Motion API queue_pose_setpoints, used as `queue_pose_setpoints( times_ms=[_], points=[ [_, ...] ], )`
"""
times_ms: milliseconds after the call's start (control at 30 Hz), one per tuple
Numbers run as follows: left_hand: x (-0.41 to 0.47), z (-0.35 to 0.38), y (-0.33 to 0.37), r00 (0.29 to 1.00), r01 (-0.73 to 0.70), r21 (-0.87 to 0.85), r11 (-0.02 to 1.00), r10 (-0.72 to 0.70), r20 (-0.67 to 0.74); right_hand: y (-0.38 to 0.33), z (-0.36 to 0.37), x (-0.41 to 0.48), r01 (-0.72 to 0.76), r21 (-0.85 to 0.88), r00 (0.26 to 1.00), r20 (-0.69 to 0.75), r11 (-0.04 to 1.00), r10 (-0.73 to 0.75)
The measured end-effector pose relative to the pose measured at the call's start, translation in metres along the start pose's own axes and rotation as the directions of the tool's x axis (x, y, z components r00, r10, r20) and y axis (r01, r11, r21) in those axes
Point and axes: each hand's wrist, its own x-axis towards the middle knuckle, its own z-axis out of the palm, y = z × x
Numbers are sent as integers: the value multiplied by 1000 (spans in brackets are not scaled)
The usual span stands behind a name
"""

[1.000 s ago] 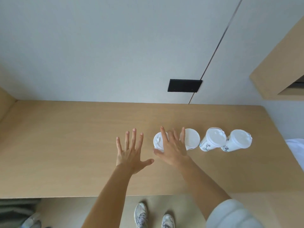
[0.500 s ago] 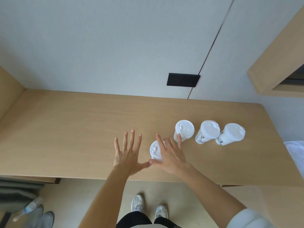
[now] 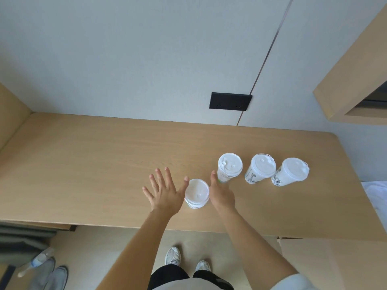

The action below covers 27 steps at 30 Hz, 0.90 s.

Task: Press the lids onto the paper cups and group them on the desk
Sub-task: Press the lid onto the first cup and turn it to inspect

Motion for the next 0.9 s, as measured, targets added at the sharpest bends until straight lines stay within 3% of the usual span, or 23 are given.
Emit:
queue_pose_setpoints(
  times_ms=[67, 200, 333, 467, 700, 900],
  points=[
    [5, 6, 19, 993, 119, -131, 984, -114, 38, -8, 6, 4, -207, 190, 978, 8, 960, 209],
    [15, 18, 49, 965, 259, -255, 932, -240, 105, -22, 23, 9, -312, 236, 944, -31, 920, 328],
    [25, 24, 60, 953, 301, -291, 908, -298, 58, -30, 37, 15, -399, 314, 901, -40, 862, 432],
    [26, 32, 50, 957, 272, -250, 929, -289, -32, -26, 54, 18, -340, 324, 901, -156, 883, 404],
    [29, 39, 44, 970, 213, -242, 947, -234, -62, -19, 62, 25, -233, 285, 916, -256, 930, 308],
    [31, 36, 44, 982, 166, -222, 961, -181, -51, -20, 63, 18, -249, 384, 890, -272, 889, 367]
  ],
)
